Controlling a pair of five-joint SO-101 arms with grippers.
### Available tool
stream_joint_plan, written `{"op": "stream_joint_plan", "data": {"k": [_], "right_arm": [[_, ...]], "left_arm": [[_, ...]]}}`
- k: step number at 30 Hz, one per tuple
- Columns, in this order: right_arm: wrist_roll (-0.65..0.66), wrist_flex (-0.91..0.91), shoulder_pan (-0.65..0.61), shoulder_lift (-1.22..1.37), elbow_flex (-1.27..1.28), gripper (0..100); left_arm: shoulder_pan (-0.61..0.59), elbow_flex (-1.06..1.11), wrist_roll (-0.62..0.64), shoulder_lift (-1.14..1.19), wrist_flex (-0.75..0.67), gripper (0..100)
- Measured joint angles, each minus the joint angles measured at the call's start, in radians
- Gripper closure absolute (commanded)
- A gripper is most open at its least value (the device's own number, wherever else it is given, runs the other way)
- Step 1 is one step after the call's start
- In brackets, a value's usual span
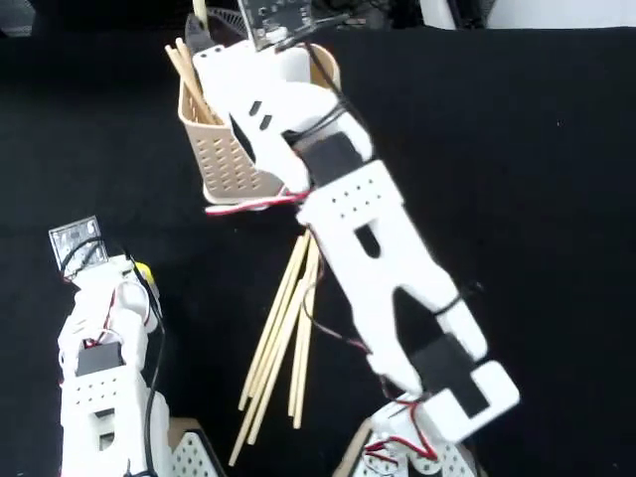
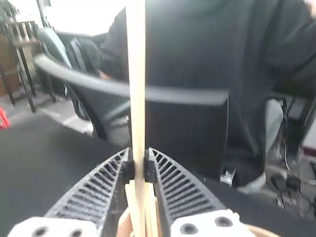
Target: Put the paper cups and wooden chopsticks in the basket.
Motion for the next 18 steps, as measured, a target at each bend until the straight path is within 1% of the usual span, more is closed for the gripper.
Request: {"op": "stream_joint_plan", "data": {"k": [5,6,7,10,11,12,15,18], "right_arm": [[0.000,-0.002,0.008,0.052,0.058,98.2],[0.000,-0.002,0.008,0.052,0.066,96.6],[0.000,-0.002,0.006,0.052,0.069,92.9],[0.000,0.015,0.006,0.052,0.074,76.2],[0.000,0.035,0.006,0.052,0.074,73.5],[0.000,0.060,0.006,0.052,0.074,73.5],[0.002,0.155,0.006,0.052,0.055,77.6],[0.000,0.258,0.006,0.052,-0.023,80.6]], "left_arm": [[0.000,0.000,0.000,0.000,0.000,89],[0.000,0.000,0.000,0.000,0.000,89],[0.000,0.000,0.000,0.000,0.000,89],[0.000,0.000,0.000,0.000,0.000,89],[0.000,0.000,0.000,0.000,0.000,89],[0.000,0.000,0.000,0.000,0.000,89],[0.000,0.000,0.000,0.000,0.000,89],[0.000,0.000,0.000,0.000,0.000,89]]}}
